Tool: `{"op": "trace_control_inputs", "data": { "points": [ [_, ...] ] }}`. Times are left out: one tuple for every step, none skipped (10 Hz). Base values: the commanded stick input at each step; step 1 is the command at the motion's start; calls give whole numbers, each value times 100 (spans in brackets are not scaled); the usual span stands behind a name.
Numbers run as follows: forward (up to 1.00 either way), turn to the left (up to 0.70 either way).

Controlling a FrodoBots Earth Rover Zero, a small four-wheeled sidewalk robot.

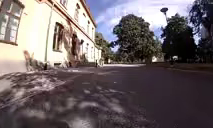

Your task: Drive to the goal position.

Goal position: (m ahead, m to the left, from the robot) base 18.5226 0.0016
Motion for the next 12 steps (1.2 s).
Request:
{"op": "trace_control_inputs", "data": {
  "points": [
    [70, 0],
    [70, 0],
    [70, 0],
    [70, 0],
    [70, 0],
    [70, 0],
    [70, 0],
    [70, 0],
    [70, 0],
    [70, 0],
    [70, 0],
    [70, 0]
  ]
}}
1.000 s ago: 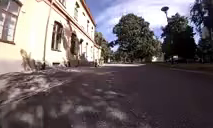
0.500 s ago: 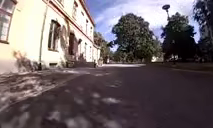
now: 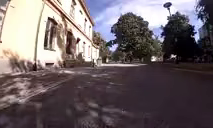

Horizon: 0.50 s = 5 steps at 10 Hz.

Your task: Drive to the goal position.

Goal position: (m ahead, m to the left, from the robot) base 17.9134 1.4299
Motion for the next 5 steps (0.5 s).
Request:
{"op": "trace_control_inputs", "data": {
  "points": [
    [70, 0],
    [70, 0],
    [70, 0],
    [70, 0],
    [70, 0]
  ]
}}
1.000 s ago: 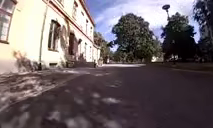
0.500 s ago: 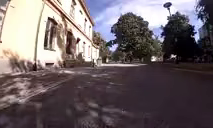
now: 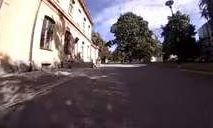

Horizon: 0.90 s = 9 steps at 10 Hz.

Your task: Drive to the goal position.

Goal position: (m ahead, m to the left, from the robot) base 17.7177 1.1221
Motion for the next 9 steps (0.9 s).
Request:
{"op": "trace_control_inputs", "data": {
  "points": [
    [70, 0],
    [70, 0],
    [70, 0],
    [70, 0],
    [70, 0],
    [70, 0],
    [70, 0],
    [70, 0],
    [70, 0]
  ]
}}
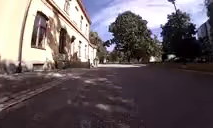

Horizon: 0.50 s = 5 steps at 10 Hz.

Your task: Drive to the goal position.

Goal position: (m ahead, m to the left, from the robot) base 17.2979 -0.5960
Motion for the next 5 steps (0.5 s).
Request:
{"op": "trace_control_inputs", "data": {
  "points": [
    [70, 0],
    [70, 0],
    [70, 0],
    [70, 0],
    [70, 0]
  ]
}}
